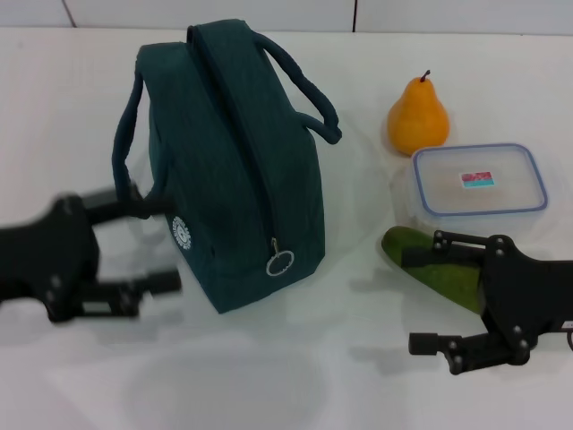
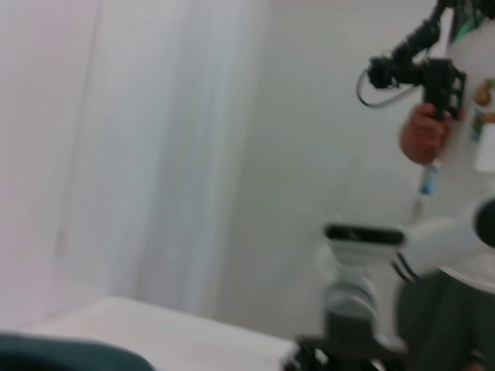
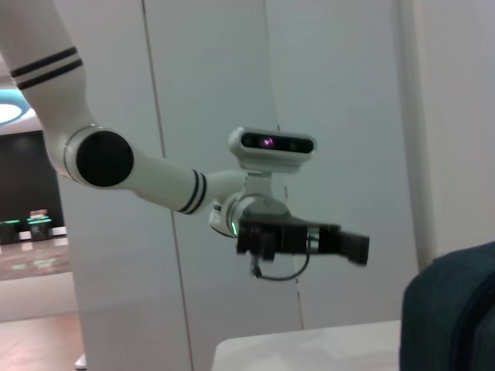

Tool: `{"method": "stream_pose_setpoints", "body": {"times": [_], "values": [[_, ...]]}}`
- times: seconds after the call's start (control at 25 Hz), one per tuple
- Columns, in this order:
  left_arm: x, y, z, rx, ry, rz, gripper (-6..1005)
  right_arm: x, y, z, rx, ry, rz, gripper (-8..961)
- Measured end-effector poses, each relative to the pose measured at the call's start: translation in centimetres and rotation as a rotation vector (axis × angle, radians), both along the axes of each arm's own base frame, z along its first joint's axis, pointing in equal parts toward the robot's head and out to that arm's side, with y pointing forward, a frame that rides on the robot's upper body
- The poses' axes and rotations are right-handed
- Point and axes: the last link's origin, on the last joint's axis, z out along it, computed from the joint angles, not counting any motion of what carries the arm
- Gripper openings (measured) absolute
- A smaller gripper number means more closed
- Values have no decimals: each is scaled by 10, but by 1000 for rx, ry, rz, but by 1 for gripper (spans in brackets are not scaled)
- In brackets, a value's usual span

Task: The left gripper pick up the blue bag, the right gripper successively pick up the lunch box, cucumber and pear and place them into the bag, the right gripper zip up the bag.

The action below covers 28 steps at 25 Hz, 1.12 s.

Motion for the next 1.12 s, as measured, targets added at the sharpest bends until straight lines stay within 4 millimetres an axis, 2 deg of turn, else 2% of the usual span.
{"method": "stream_pose_setpoints", "body": {"times": [0.2,0.4,0.56,0.68,0.88,1.12], "values": [[1,16,32,132,-77,87,861,0,2,0,10,-2,-8,870],[0,55,71,228,-176,312,858,0,3,-2,15,-3,-14,870],[2,89,83,208,-131,452,856,0,4,-2,19,-4,-17,869],[6,110,85,156,-20,547,854,0,4,-2,19,-3,-18,869],[13,123,90,55,139,706,851,1,5,-2,26,-6,-25,869],[42,114,92,-145,249,913,848,3,4,-2,37,-2,-35,869]]}}
